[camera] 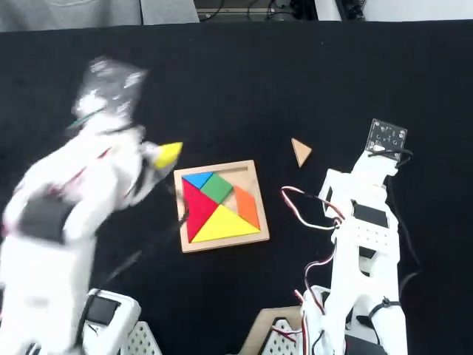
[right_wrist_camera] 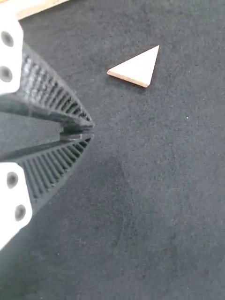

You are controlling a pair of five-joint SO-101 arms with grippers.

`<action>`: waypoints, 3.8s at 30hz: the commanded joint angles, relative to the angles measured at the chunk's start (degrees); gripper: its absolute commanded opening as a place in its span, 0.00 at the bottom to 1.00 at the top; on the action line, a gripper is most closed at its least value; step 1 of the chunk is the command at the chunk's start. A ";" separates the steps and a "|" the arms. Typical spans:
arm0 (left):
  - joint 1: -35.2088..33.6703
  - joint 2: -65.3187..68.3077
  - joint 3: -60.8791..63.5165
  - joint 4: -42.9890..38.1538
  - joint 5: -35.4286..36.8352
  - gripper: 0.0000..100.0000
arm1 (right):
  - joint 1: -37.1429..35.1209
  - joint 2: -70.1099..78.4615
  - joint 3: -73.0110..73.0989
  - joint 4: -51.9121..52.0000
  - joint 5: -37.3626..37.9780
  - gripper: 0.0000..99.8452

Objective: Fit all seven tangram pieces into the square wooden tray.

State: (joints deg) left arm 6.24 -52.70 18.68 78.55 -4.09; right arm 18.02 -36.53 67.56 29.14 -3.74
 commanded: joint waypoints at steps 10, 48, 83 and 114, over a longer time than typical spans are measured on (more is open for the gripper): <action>-1.45 -32.97 4.70 9.93 -0.62 0.27 | -0.79 -1.89 1.98 -1.49 4.13 0.02; -14.73 -50.64 78.81 -30.42 0.44 0.27 | -15.82 24.13 -46.64 38.24 17.32 0.06; -14.46 -50.55 78.81 -30.33 0.44 0.27 | -12.22 77.32 -89.71 44.84 15.56 0.15; -14.37 -50.64 78.81 -30.33 0.44 0.27 | -4.84 70.46 -95.69 54.24 5.27 0.15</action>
State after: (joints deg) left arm -8.79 -102.90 96.31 47.60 -3.21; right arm 13.54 39.25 -24.66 81.80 0.92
